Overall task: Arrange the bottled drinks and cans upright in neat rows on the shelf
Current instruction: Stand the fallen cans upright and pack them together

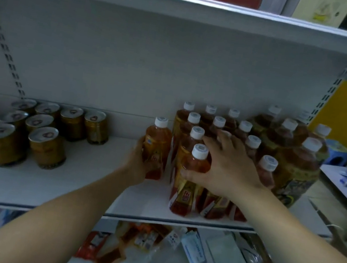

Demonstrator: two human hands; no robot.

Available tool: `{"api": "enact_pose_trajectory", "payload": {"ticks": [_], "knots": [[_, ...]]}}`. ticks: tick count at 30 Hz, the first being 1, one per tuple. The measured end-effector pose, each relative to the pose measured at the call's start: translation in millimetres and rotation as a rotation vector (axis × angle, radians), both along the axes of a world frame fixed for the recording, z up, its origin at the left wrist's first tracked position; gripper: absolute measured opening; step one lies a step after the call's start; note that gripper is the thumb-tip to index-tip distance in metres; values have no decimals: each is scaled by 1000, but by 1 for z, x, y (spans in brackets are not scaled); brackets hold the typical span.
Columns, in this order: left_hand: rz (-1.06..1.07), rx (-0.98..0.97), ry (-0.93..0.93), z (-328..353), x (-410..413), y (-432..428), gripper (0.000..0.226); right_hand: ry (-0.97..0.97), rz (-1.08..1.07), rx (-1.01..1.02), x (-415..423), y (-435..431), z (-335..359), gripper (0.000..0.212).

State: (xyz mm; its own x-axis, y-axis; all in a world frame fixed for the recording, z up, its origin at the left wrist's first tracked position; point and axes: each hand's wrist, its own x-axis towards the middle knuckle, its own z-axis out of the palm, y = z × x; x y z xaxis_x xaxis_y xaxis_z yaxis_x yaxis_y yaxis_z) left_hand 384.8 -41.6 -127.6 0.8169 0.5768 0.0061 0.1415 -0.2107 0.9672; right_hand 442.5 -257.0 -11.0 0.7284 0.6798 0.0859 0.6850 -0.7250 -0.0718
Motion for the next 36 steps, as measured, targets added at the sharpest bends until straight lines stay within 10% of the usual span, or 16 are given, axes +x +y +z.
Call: {"api": "enact_pose_trajectory", "payload": {"ticks": [18,22,28,36], "knots": [[13,213,206,16,71,41,89,57,18,23,2,-1,1,92],[70,213,-93,16,14,-19,29,51,15,37,1,-1,0,90],[-272,237,52,-5,-39,-89,92,129,43,78,9,-2,11,85],[-15,150,71,-6,-28,-123,78,164,-26,152,28,-3,7,65]]}}
